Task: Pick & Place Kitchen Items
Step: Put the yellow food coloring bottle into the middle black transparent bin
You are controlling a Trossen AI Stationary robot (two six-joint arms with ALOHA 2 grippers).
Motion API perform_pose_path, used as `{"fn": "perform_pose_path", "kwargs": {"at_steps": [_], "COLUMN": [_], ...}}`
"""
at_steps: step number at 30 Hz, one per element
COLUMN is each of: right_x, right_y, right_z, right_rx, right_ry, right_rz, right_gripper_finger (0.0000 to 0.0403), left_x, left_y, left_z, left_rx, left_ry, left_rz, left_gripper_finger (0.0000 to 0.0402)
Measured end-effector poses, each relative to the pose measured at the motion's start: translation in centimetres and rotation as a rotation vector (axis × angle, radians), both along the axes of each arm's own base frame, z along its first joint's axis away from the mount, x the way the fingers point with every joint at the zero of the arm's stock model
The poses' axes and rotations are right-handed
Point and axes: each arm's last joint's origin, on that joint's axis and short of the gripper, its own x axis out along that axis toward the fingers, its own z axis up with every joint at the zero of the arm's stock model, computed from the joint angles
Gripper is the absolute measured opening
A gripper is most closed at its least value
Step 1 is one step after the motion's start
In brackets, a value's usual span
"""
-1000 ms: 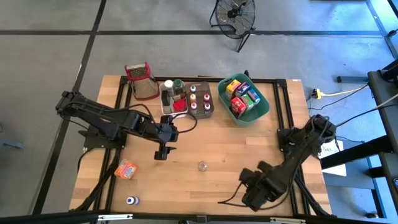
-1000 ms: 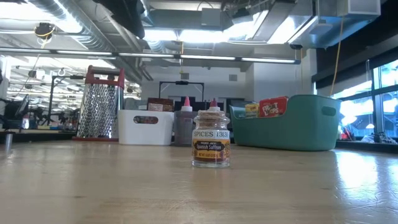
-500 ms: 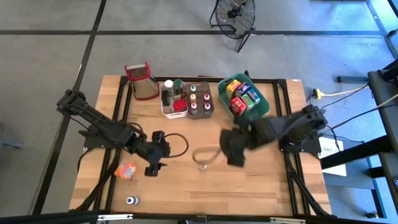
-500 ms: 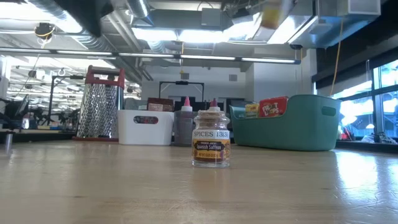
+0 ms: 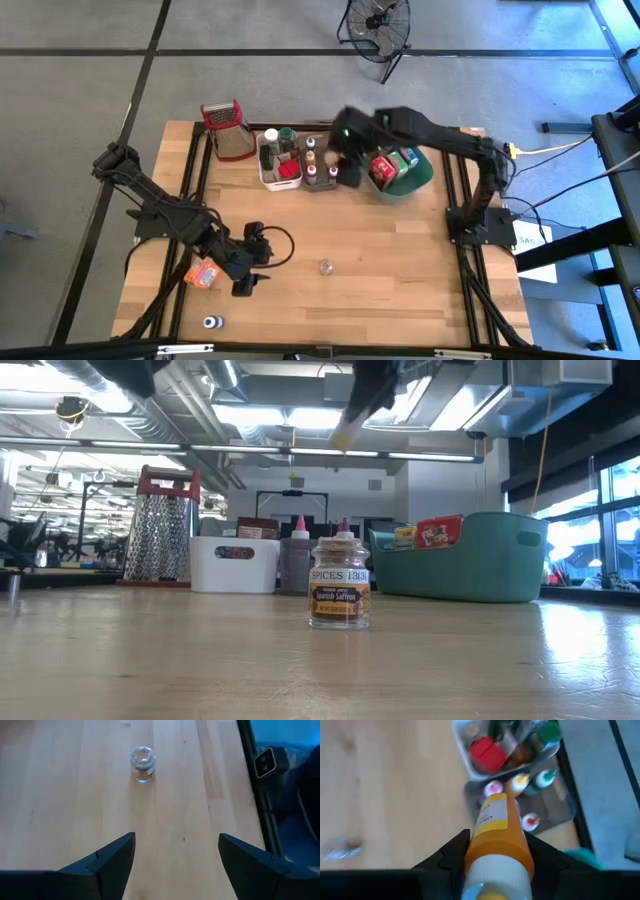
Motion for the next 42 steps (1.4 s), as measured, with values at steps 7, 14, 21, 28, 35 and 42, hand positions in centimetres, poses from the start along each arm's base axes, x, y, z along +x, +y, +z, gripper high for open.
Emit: {"fn": "perform_pose_path", "kwargs": {"at_steps": [7, 14, 21, 28, 35, 42], "right_x": [2.2, 2.7, 3.6, 4.2, 4.6, 4.2], "right_y": [-6.8, -11.7, -13.5, -14.0, -14.3, -15.0], "right_z": [-3.5, -6.5, -9.4, -11.5, -13.3, -14.2], "right_rx": [-0.001, 0.001, 0.073, 0.097, 0.119, 0.152], "right_ry": [0.005, 0.041, 0.061, 0.111, 0.159, 0.201], "right_rz": [-0.039, -0.114, -0.104, -0.106, -0.111, -0.153], "right_gripper_finger": [0.0149, 0.0149, 0.0149, 0.0149, 0.0149, 0.0149], "left_x": [-0.1, 0.0, 0.0, 0.0, 0.0, 0.0], "left_y": [-0.2, -0.2, -0.1, -0.1, -0.1, -0.1], "left_z": [0.1, 0.1, 0.1, 0.1, 0.1, 0.1], "left_rx": [0.016, 0.024, 0.029, 0.034, 0.034, 0.042], "left_ry": [-0.030, -0.040, -0.044, -0.047, -0.047, -0.047], "left_rz": [0.026, 0.050, 0.054, 0.058, 0.057, 0.048], "left_gripper_finger": [0.0281, 0.0281, 0.0281, 0.0281, 0.0281, 0.0281]}}
